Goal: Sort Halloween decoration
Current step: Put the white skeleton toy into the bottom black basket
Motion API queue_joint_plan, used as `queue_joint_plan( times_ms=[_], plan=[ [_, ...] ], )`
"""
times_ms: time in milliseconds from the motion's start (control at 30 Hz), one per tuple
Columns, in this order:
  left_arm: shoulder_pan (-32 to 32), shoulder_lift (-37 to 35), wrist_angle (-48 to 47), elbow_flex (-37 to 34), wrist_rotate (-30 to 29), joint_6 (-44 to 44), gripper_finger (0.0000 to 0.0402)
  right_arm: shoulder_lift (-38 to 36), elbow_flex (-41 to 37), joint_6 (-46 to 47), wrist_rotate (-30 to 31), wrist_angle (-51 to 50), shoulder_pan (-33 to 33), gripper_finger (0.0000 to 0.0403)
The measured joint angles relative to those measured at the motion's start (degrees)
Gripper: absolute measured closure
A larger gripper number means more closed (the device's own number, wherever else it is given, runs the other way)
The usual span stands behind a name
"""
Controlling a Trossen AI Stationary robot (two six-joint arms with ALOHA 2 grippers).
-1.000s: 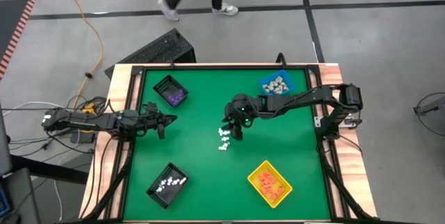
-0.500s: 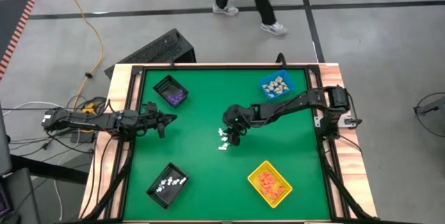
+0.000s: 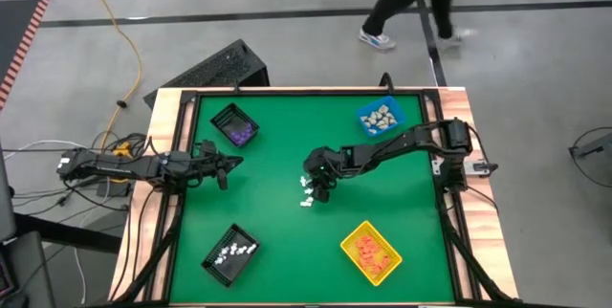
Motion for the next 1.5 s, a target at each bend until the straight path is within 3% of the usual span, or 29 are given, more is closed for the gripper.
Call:
queue_joint_plan(
  times_ms=[267,567,733,967,1133,1300,1500],
  plan=[
    [0.0,0.06,0.16,0.0,-2.81,0.81,0.0401,2.42,0.19,-0.06,0.54,0.08,1.01,0.0257],
    [0.01,0.0,0.33,0.01,-3.64,0.35,0.0401,0.86,0.04,1.11,0.55,-0.62,1.23,0.0366],
    [0.01,0.0,0.37,0.0,-3.64,0.29,0.0401,-1.37,1.26,1.11,0.51,-1.98,1.23,0.037],
    [0.01,0.0,0.34,0.0,-3.64,0.32,0.0401,-3.32,8.28,-2.47,1.77,0.87,2.57,0.037],
    [0.0,0.0,0.24,0.02,-3.66,0.33,0.0401,-1.02,12.31,-6.98,1.69,12.14,4.89,0.0371],
    [0.0,0.0,0.2,0.02,-4.01,0.35,0.0401,6.35,20.07,-7.04,1.63,17.66,8.09,0.0371],
    [0.0,0.0,0.09,0.02,-3.94,2.37,0.0402,19.04,37.69,-6.7,1.65,15.65,12.64,0.0371]
  ],
)
